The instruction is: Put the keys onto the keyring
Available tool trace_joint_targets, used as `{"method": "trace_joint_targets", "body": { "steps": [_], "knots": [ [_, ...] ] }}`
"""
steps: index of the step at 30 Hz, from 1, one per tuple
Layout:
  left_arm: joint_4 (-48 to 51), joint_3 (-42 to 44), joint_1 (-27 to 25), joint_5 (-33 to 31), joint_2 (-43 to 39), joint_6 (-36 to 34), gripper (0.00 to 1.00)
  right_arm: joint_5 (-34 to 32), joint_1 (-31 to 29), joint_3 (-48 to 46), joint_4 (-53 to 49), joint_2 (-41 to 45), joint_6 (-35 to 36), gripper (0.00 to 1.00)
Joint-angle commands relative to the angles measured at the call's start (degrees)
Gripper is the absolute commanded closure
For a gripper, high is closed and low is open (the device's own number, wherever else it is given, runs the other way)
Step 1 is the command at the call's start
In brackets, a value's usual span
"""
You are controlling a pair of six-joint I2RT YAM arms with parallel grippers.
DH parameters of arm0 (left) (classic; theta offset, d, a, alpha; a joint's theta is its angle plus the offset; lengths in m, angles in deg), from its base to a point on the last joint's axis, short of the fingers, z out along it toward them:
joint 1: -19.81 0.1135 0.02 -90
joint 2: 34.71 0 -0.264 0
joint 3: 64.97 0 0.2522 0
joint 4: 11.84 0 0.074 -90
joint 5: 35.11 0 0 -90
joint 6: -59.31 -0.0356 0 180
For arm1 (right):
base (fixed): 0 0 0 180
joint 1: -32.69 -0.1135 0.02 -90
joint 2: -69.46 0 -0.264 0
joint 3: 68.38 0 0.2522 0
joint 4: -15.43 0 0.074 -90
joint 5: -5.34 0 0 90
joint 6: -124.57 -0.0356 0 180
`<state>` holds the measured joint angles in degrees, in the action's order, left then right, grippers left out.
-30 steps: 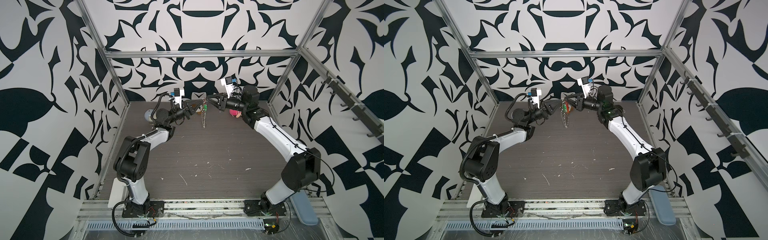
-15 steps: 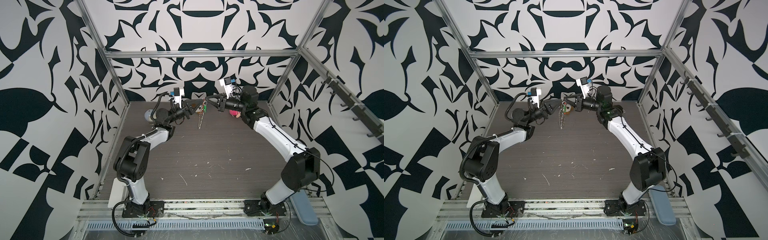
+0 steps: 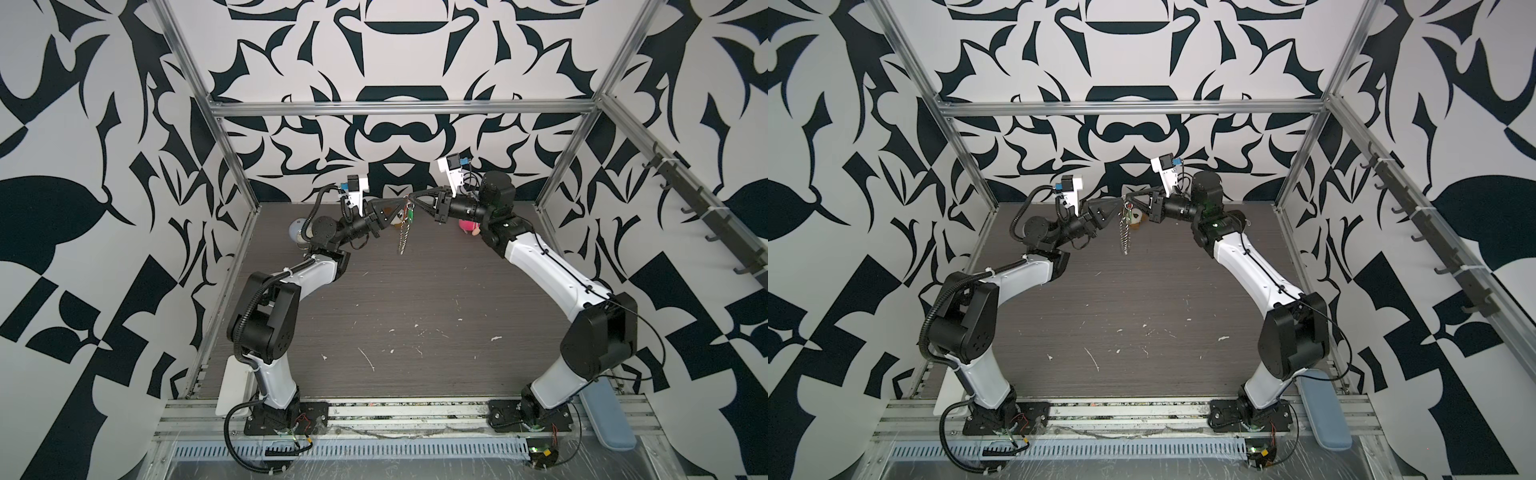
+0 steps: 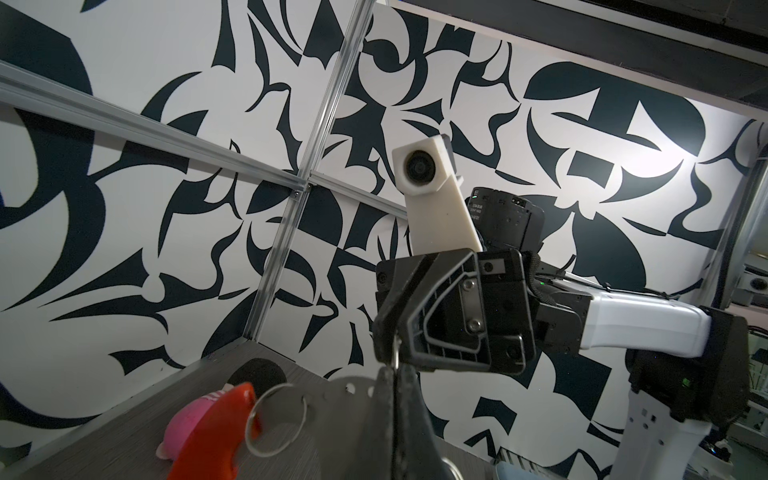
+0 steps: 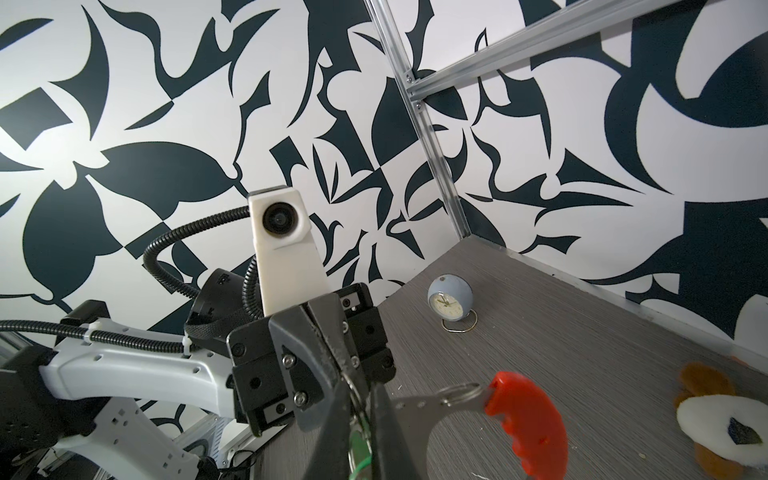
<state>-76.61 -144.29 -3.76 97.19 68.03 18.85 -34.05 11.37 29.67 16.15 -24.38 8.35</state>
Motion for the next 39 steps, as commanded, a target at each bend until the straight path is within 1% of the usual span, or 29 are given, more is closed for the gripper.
{"method": "trace_joint_targets", "body": {
  "steps": [1,5,9,15,18,20,21,24,26,30,32,34,35,36,39],
  "knots": [
    [-4.1,-2.4,-0.1,0.0,0.3,0.5,1.0,1.3,-0.9,2.0,1.9,0.1,-0.3,0.93],
    [-4.1,-2.4,0.0,-0.1,0.2,0.6,1.0,1.4,-0.9,2.0,2.0,0.2,-0.4,0.94],
    [-4.1,-2.3,0.0,-0.3,0.4,0.7,1.0,1.6,-1.2,1.9,2.1,0.2,-0.3,1.0],
    [-4.1,-2.3,0.0,-0.5,0.5,0.6,1.0,1.1,-1.6,2.0,2.2,0.4,0.0,1.0],
    [-4.0,-1.8,0.0,-1.1,0.6,-0.2,1.0,-0.3,-1.6,2.2,0.6,0.8,1.5,1.0],
    [-4.0,-1.3,0.0,-1.3,0.6,-0.8,0.92,-1.2,-1.6,2.3,-0.4,1.1,2.9,1.0],
    [-3.7,-0.9,0.0,-1.4,0.5,-1.5,0.9,-1.7,-1.6,2.4,-1.3,1.3,3.8,1.0],
    [-1.1,0.3,0.0,-1.0,-0.1,-5.1,0.87,-2.1,-1.6,2.8,-4.1,1.6,6.7,1.0],
    [1.7,1.4,0.1,-1.0,-0.9,-7.9,0.82,-2.3,-1.6,2.9,-5.4,1.7,8.0,1.0],
    [8.2,4.3,0.1,0.3,-3.2,-15.9,0.73,-3.5,-1.6,2.0,-7.7,3.1,11.9,1.0],
    [11.6,6.5,0.1,0.8,-5.2,-21.8,0.7,-4.2,-1.5,2.1,-10.2,3.7,14.7,1.0],
    [17.5,8.1,0.2,1.2,-7.8,-29.2,0.68,-5.1,-1.5,2.4,-13.0,4.4,17.7,1.0],
    [21.4,8.1,0.2,1.8,-8.9,-32.8,0.68,-5.3,-1.5,2.5,-14.3,4.6,19.0,1.0],
    [27.3,7.7,0.2,2.8,-10.3,-37.4,0.68,-5.3,-1.4,2.9,-15.8,4.6,20.0,1.0],
    [48.3,4.3,0.2,6.1,-13.6,-53.2,0.69,-5.0,-1.4,3.7,-19.3,4.6,23.0,1.0]
  ]
}}
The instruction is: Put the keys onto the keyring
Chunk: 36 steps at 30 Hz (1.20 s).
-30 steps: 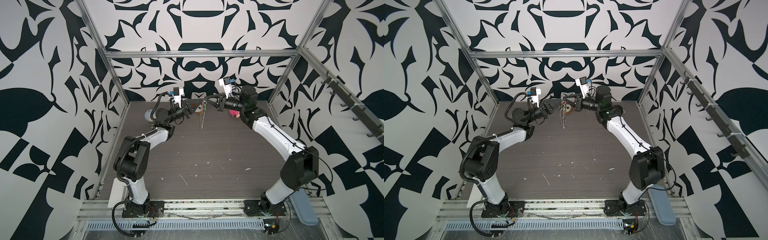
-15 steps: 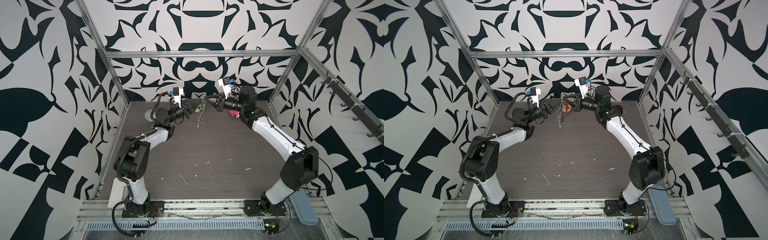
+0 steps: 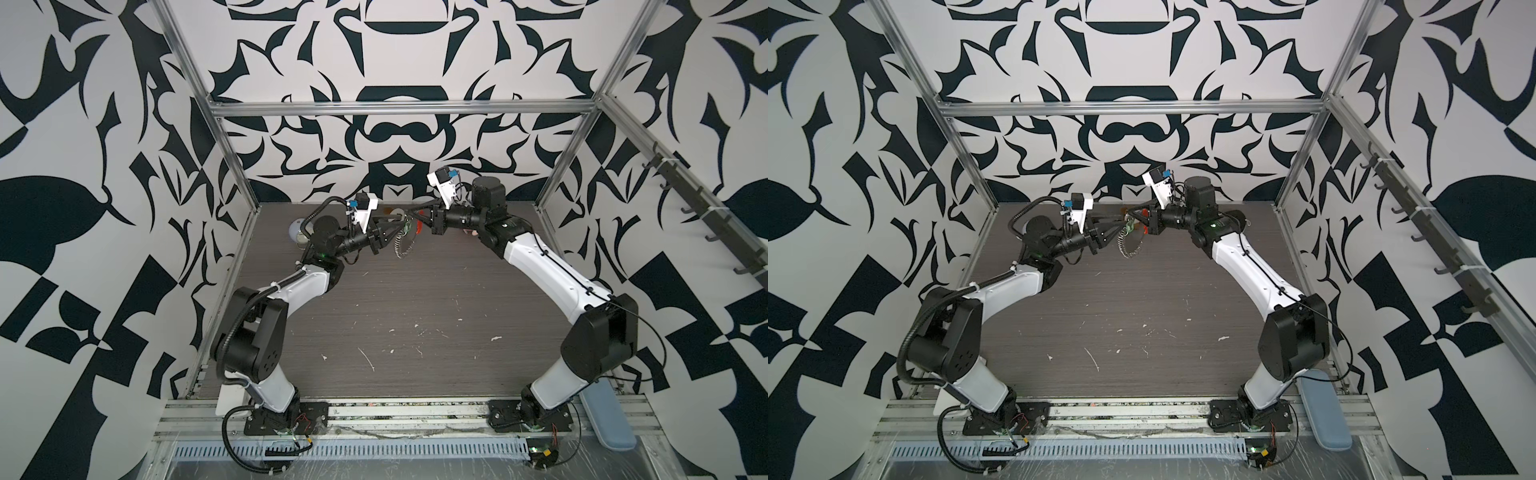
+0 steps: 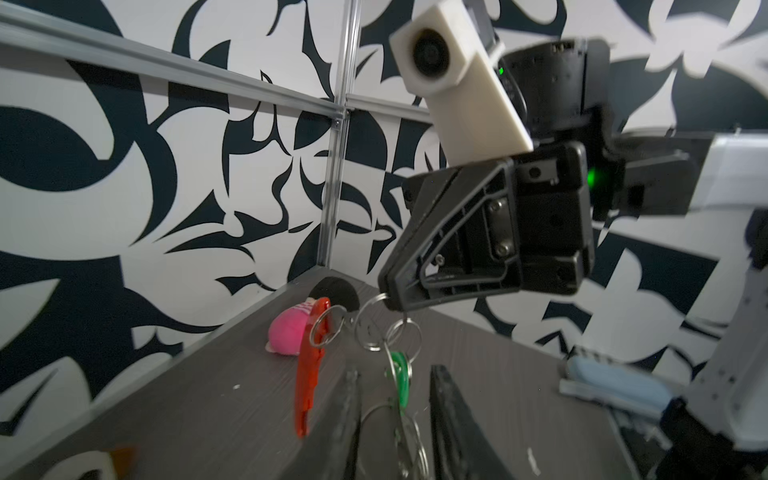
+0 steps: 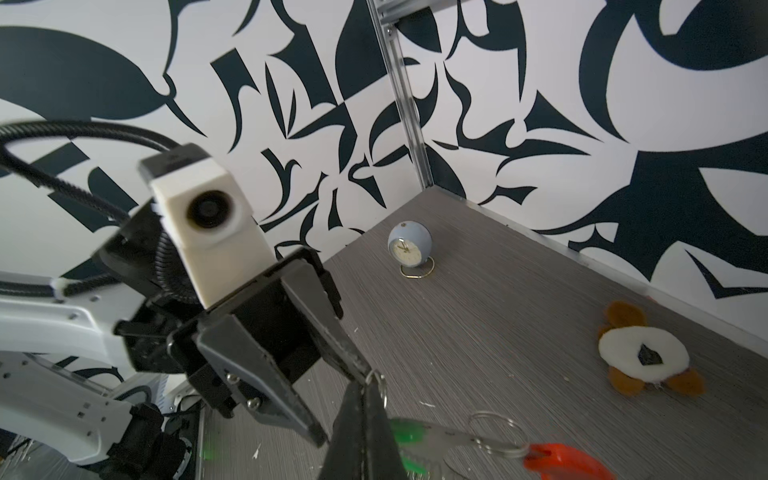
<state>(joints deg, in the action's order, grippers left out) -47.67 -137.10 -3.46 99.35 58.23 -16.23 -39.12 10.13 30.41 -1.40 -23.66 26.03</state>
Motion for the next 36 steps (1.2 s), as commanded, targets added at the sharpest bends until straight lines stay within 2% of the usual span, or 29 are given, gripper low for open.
{"method": "trace_joint_targets", "body": {
  "steps": [1,4,7,13,24,36],
  "knots": [
    [26.3,-4.5,-0.1,4.8,-4.4,-23.0,0.7,0.2,0.0,3.0,-2.4,3.9,5.8,1.0],
    [41.1,-8.9,-0.1,5.5,-4.8,-33.4,0.71,0.7,-0.1,2.8,-3.0,3.9,6.4,1.0],
    [51.5,-13.1,0.3,6.3,-3.7,-39.9,0.72,1.5,-0.1,2.6,-2.8,3.7,5.9,1.0],
    [60.2,-20.4,1.3,11.0,0.1,-42.8,0.73,2.8,-0.1,1.5,-2.1,3.9,5.4,1.0],
    [61.4,-23.3,4.7,12.2,-0.3,-42.4,0.74,3.5,-0.1,0.3,-1.4,3.9,5.1,1.0],
    [60.3,-29.5,4.2,16.9,6.4,-38.8,0.72,4.3,-0.5,0.7,-1.1,3.9,4.1,1.0]
  ]
}}
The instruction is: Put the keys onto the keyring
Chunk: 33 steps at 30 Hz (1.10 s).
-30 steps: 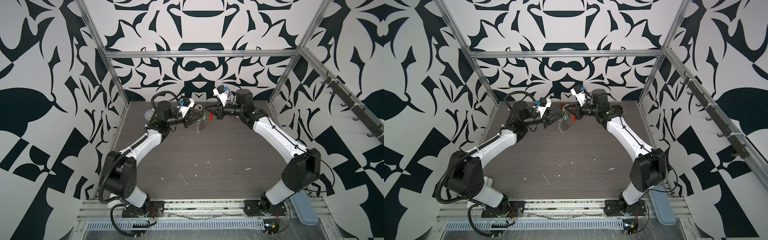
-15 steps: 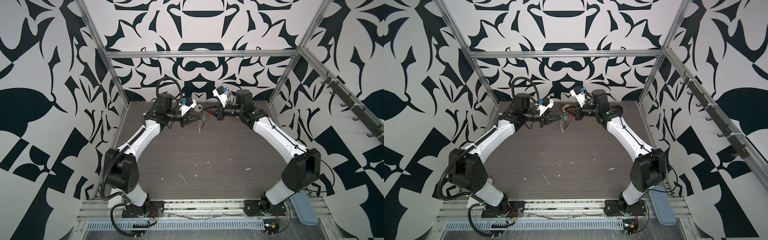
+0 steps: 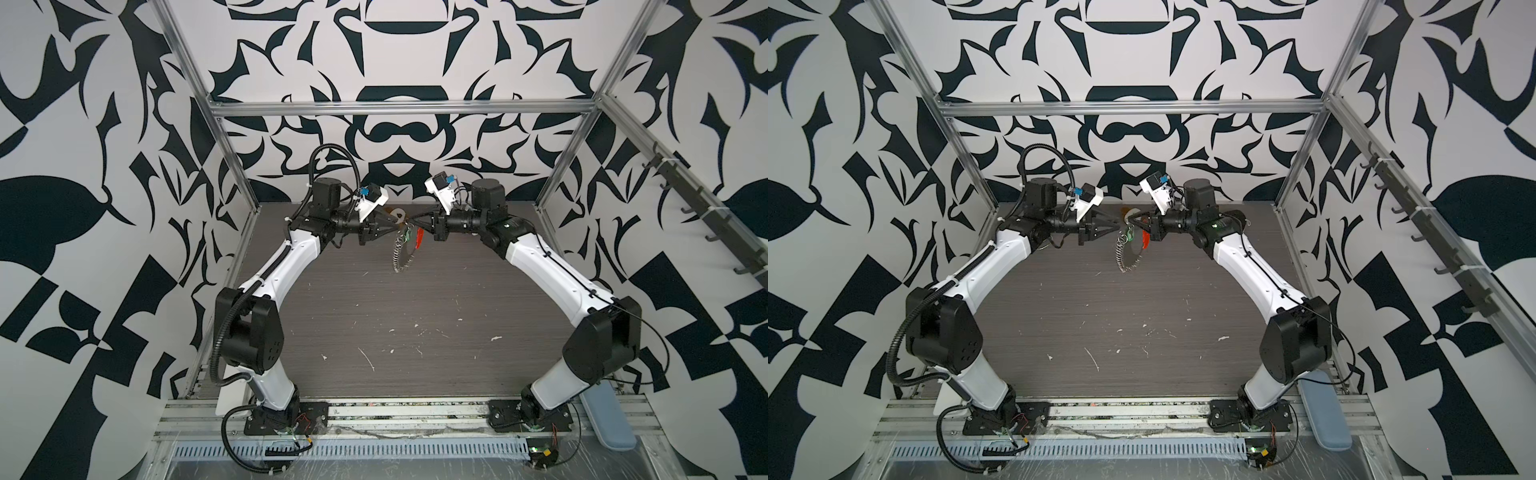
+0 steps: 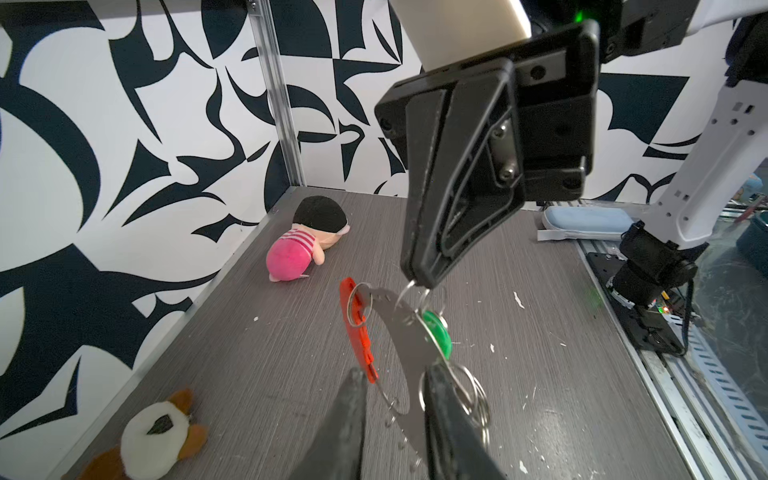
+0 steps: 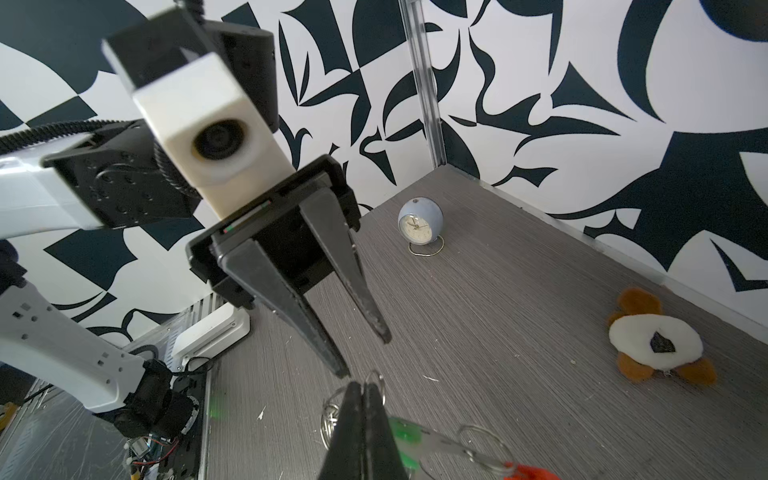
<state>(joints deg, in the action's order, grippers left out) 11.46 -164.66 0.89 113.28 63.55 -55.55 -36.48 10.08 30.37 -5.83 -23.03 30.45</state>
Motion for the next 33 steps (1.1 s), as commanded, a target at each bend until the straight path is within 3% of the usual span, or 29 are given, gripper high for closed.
{"method": "trace_joint_targets", "body": {
  "steps": [1,27,33],
  "knots": [
    [1.2,-2.3,-0.2,3.2,1.3,0.6,0.72,1.7,-0.5,0.7,3.3,3.3,-0.3,1.0],
    [-1.4,-7.8,-1.6,8.2,6.1,5.7,0.72,1.8,-0.9,1.4,3.3,2.7,-0.5,1.0],
    [-1.2,-9.4,-2.0,9.4,7.0,6.7,0.8,1.7,-0.9,1.3,3.2,2.6,-0.4,1.0]
  ]
}}
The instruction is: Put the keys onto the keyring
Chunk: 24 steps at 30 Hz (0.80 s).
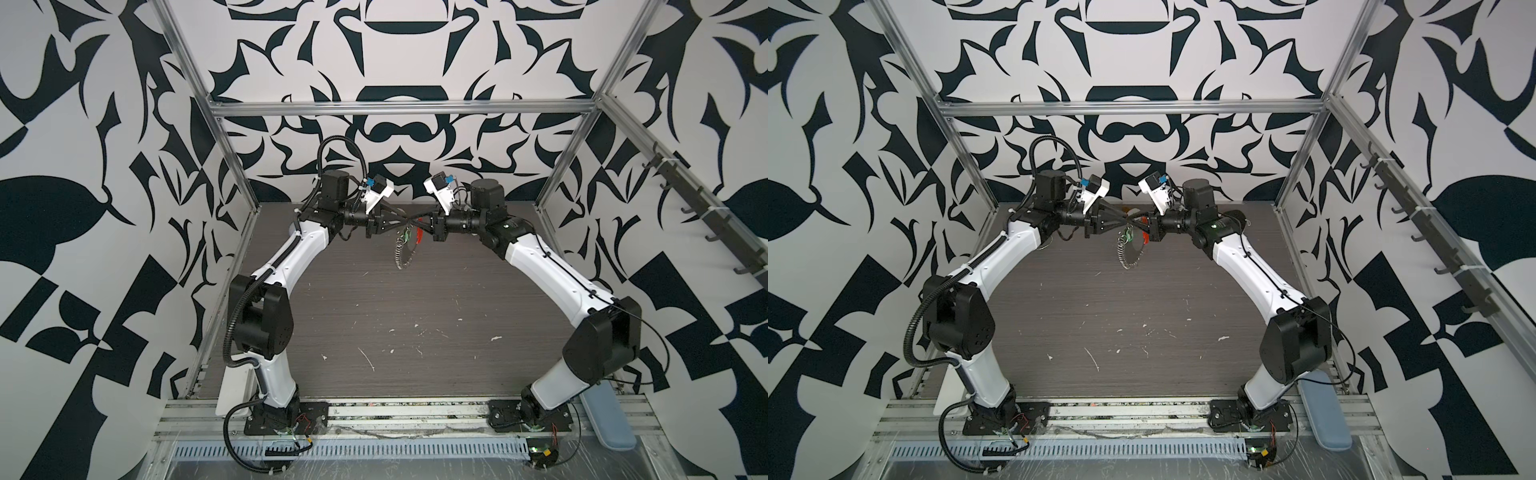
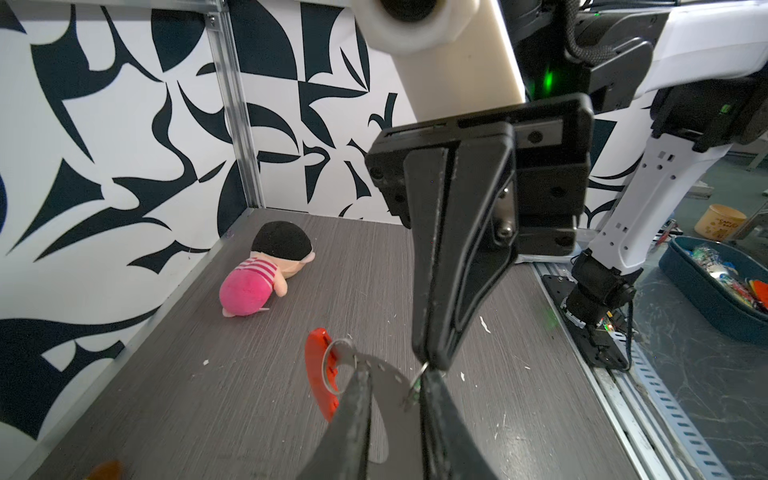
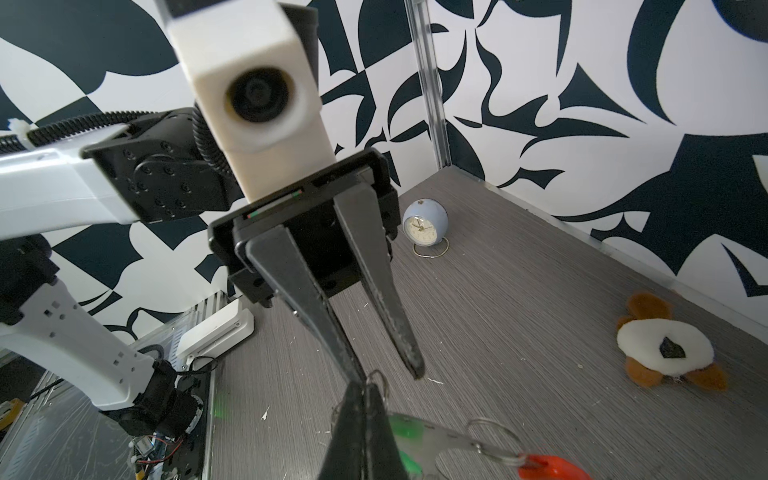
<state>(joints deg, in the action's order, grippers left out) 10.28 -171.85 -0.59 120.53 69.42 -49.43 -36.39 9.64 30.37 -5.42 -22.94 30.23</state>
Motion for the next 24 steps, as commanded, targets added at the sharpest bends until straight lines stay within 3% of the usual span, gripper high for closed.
{"method": "trace_joint_targets", "body": {
  "steps": [1,5,11,14,18,21,24],
  "knots": [
    [0.2,-2.2,-0.6,2.4,1.2,0.6,0.84,1.5,-0.5,1.4,2.9,2.5,-0.1,1.0],
    [1.0,-1.6,-0.6,3.2,1.2,0.5,1.0,1.1,-0.5,1.3,3.0,2.6,-0.3,1.0],
    [0.3,-0.3,-0.6,3.7,0.6,0.5,1.0,-0.5,-0.5,0.7,4.7,2.8,-1.9,1.0],
    [-2.9,1.2,-0.7,1.7,-0.4,2.3,1.0,-5.5,-0.3,-0.7,7.5,3.9,-6.3,1.0],
    [-23.3,8.2,-0.6,-5.5,-3.0,16.5,1.0,-9.8,0.8,-5.2,16.2,5.5,-16.1,0.72],
    [-45.6,15.4,-0.6,-13.2,-4.2,31.9,1.0,-10.2,1.5,-8.2,21.4,5.7,-22.2,0.67],
    [-55.6,18.6,-0.7,-19.3,-4.4,40.1,1.0,-9.0,2.4,-10.2,26.1,5.4,-27.6,0.65]
  ]
}}
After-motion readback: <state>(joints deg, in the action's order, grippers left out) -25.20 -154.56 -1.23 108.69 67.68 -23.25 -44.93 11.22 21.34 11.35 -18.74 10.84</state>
